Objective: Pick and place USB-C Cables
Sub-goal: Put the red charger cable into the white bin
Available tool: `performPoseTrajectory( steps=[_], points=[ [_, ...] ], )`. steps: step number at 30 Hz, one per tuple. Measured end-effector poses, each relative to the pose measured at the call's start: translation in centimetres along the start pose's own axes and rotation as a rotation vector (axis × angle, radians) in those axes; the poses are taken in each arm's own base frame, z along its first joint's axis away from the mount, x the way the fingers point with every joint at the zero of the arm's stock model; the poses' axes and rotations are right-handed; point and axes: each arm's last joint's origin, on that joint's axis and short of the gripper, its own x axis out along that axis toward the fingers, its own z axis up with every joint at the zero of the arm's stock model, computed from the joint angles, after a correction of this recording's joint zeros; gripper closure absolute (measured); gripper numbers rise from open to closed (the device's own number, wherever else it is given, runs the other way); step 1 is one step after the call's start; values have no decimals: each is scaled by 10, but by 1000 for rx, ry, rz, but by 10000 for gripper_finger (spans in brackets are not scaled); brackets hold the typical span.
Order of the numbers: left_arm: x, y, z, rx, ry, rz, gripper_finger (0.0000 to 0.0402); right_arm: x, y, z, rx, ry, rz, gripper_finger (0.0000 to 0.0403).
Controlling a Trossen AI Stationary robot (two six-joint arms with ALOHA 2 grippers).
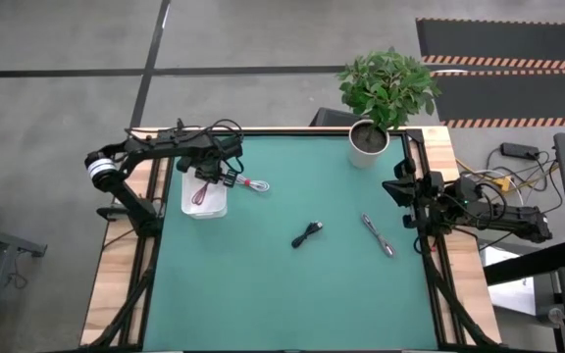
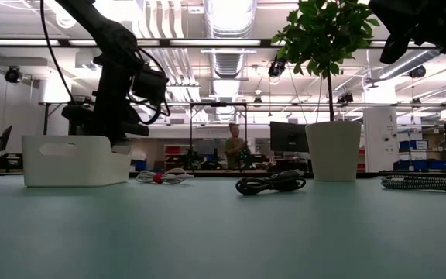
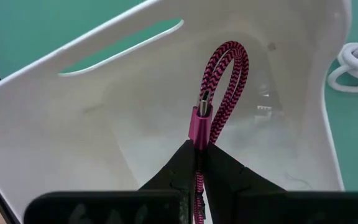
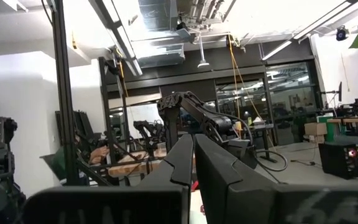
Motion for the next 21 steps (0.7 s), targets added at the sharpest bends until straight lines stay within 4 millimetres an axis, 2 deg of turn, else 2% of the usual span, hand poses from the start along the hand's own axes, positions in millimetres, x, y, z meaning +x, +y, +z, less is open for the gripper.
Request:
performPoseTrajectory(
  steps=[21],
  points=[
    [0, 0, 1, 18, -10, 4, 394, 0, 0, -2, 1, 19, -4, 394]
  ],
)
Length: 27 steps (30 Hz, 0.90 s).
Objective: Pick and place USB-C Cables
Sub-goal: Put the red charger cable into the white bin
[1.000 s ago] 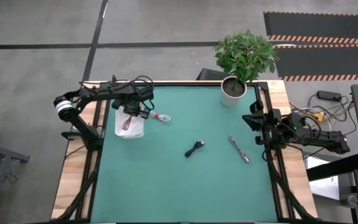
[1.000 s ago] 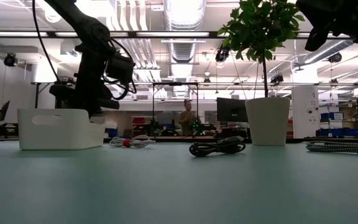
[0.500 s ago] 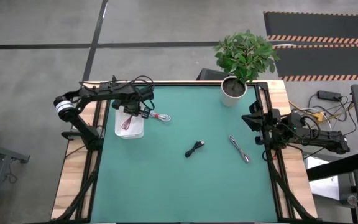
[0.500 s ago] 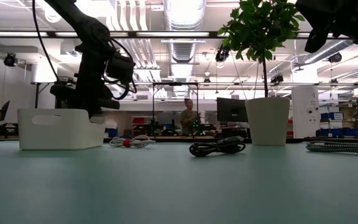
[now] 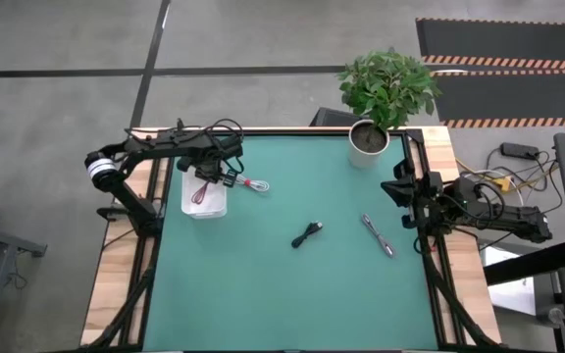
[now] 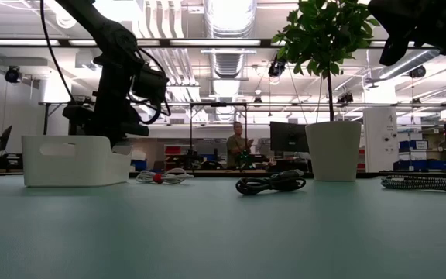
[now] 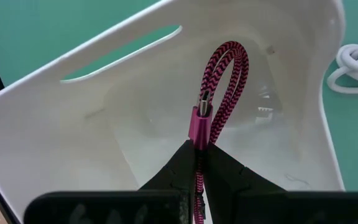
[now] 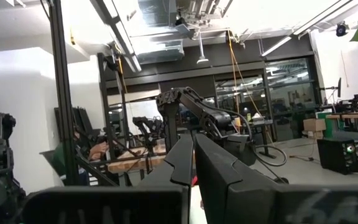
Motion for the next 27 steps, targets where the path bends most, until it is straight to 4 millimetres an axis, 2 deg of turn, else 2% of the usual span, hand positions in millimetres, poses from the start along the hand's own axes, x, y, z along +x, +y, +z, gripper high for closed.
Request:
performPoseTrajectory(
  steps=[27],
  points=[
    [0, -1, 0, 0, -7, -4, 394, 0, 0, -2, 36, 17, -3, 394]
  ],
)
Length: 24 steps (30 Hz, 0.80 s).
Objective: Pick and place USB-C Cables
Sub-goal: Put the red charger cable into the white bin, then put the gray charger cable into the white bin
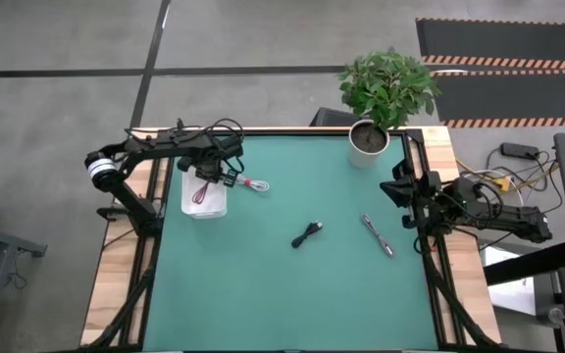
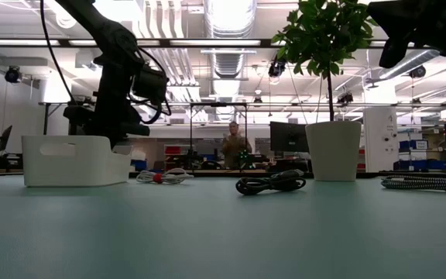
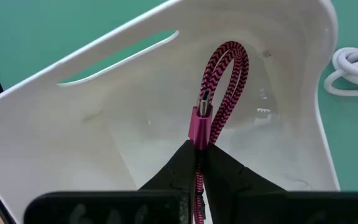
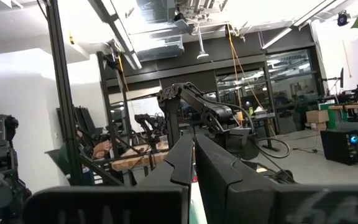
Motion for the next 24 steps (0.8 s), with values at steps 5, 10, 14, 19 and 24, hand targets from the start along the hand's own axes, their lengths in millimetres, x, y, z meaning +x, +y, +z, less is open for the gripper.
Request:
performPoseTrajectory(
  steps=[5, 10, 14, 19, 24],
  points=[
    [0, 0, 0, 1, 2, -2, 394, 0, 0, 0, 8, 2, 0, 394],
    [0, 0, 0, 1, 3, -3, 394, 0, 0, -1, 24, 9, -1, 394],
    [0, 0, -1, 0, 9, -7, 394, 0, 0, -1, 25, 14, -3, 394],
    [0, 0, -1, -8, 21, -18, 376, 0, -1, -3, 25, 32, -7, 394],
    [-3, -1, -3, 35, 33, -55, 331, -1, -2, -10, 17, 103, -22, 394]
  ],
)
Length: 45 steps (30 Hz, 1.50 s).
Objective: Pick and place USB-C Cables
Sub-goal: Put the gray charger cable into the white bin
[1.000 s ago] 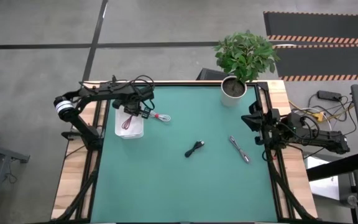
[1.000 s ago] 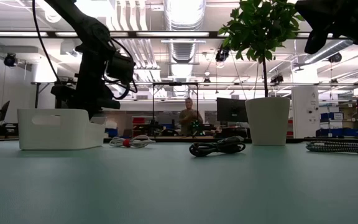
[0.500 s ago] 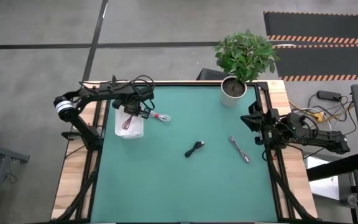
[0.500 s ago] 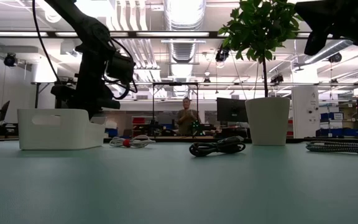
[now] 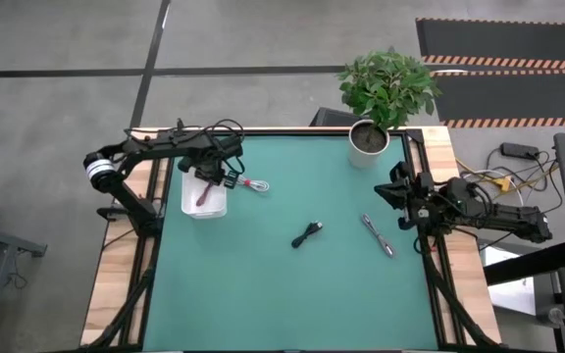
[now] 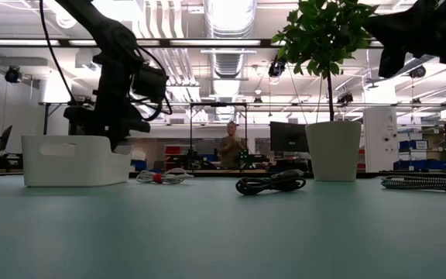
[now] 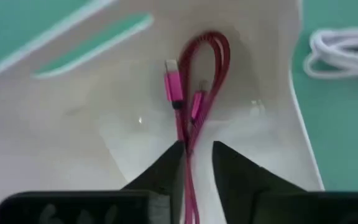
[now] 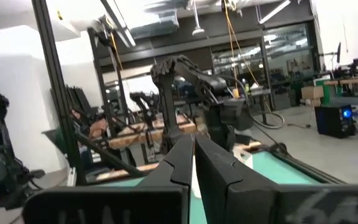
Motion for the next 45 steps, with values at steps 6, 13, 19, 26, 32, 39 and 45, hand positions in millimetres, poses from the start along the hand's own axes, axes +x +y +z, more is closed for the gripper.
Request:
performPoseTrajectory(
  steps=[6, 13, 19, 26, 32, 39, 45],
  points=[
    [-15, 7, -8, 106, 4, -22, 289, 0, 2, 8, 57, -82, 21, 394],
    [-51, 25, -24, 176, -97, -85, 283, 0, 8, 37, 124, -162, 49, 394],
    [-88, 35, -44, 189, -319, -226, 283, 2, 8, 35, 119, -141, 41, 394],
    [-132, 44, -71, 220, -597, -440, 283, 7, 8, 42, 272, -125, 47, 394],
    [-156, 48, -84, 277, -790, -592, 283, 20, 12, 68, 373, -47, 9, 394],
    [-172, 36, -96, 378, -910, -720, 283, 51, 6, 53, 526, 474, -248, 394],
    [-176, 25, -104, 471, -939, -758, 283, 57, 11, 38, 667, 873, -462, 394]
  ],
)
